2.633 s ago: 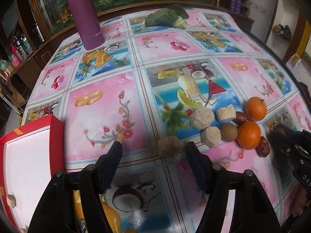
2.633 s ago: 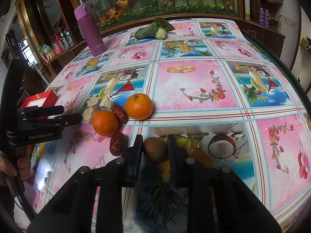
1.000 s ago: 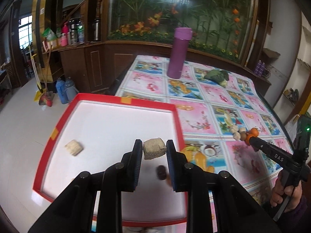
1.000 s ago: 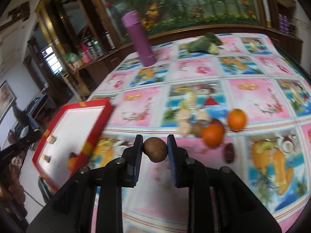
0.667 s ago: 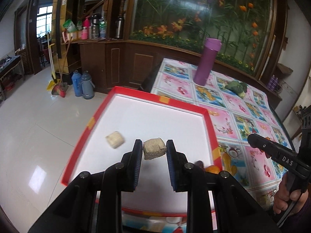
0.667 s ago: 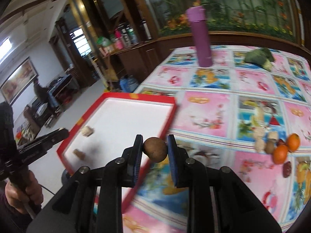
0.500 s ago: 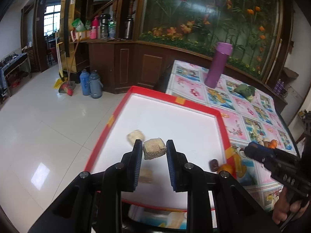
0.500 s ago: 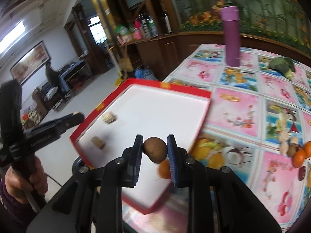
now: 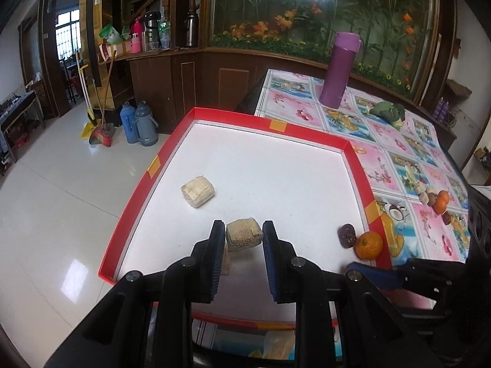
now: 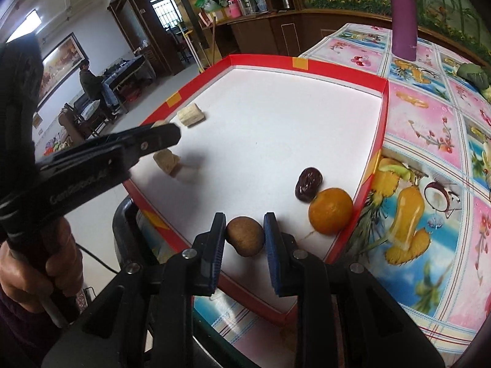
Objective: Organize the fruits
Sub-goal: 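Carry the kiwi and beige cube into the white tray and release both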
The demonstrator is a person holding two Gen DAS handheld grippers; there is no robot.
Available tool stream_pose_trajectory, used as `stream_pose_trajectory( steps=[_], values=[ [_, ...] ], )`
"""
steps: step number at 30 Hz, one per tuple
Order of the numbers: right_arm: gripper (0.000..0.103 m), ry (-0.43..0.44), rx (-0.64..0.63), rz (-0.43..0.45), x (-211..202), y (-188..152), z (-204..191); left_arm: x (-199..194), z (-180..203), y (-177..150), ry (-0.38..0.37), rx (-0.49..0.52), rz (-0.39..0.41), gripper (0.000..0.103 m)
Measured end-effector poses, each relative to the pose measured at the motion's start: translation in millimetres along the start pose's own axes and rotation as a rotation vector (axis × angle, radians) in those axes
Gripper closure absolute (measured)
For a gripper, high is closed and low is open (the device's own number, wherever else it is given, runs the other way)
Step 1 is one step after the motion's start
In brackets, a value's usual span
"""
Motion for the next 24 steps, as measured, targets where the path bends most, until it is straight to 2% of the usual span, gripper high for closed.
stream_pose_trajectory(
  steps=[4, 9, 14, 15, 17, 18, 19, 24],
  values=[
    [0.076, -0.009, 0.01, -0.009, 2, -3, 3, 17, 0, 5, 0.029, 0.039, -0.038, 0.079],
    [0.075, -0.028, -0.024, -0.005, 3, -4, 1, 34, 2, 2, 0.029, 0.049, -0.091, 0.079],
    [0.075, -0.003, -0.039, -0.006, -4, -7, 1, 41, 7, -8, 0.026, 0.048, -0.139, 0.077],
    [0.075, 0.006, -0.037, -0.004, -7, -7, 2, 41, 7, -8, 0.018, 0.042, -0.144, 0.074],
    [0.074, 0.035, -0.018, 0.014, -17, -5, 7, 38, 7, -7, 0.023, 0.037, -0.143, 0.057],
    [0.074, 0.044, -0.007, 0.029, -22, -3, 10, 37, 6, -6, 0.033, 0.036, -0.14, 0.044],
    [0.074, 0.054, 0.002, 0.044, -28, -1, 14, 35, 6, -5, 0.044, 0.034, -0.136, 0.04],
    [0.07, 0.07, 0.06, 0.158, -71, 14, 48, 29, 17, 5, 0.044, 0.035, -0.12, 0.04]
  ],
)
Point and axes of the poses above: each gripper's, at about its wrist camera, not at the fingertips, and x roughly the way its jaws point, z to its right, y to its top, the point moved 10 cm from there along x, roughly the way its jaws point, and after that the axes turned 14 degrees about x, right-handed, at the moved point
